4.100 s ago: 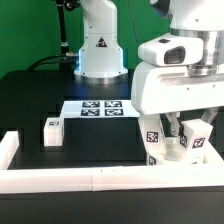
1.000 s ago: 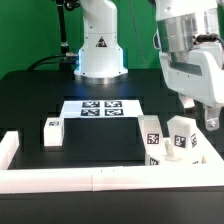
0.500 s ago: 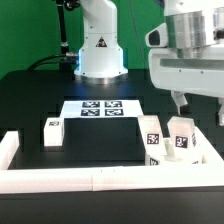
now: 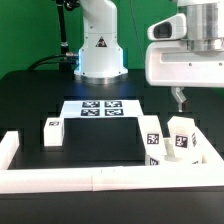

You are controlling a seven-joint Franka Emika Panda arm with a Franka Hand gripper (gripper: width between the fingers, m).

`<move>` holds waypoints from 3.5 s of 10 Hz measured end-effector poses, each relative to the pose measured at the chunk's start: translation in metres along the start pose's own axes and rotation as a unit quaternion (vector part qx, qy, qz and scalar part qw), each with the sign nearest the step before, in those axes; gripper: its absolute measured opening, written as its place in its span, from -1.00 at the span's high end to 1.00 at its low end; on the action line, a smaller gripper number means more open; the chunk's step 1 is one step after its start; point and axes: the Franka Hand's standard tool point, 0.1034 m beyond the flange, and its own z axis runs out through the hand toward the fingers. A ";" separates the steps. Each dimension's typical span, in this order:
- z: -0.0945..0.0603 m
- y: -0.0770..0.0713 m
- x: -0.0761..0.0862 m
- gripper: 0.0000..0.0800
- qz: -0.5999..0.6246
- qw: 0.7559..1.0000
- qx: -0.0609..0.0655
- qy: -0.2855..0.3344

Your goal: Assemble stool

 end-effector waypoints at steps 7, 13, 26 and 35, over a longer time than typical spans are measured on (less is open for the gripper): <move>0.000 0.012 0.007 -0.62 -0.342 0.939 -0.030 -0.017; 0.007 0.019 -0.001 -0.62 -0.575 0.815 -0.055 -0.044; 0.032 0.019 0.002 0.16 -0.378 0.923 -0.070 -0.021; 0.034 0.013 0.007 0.16 -0.003 0.998 -0.059 -0.010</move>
Offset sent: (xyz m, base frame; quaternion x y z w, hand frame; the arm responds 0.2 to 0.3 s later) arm 0.0000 0.0000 0.0000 0.0000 0.0000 -0.1938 0.9810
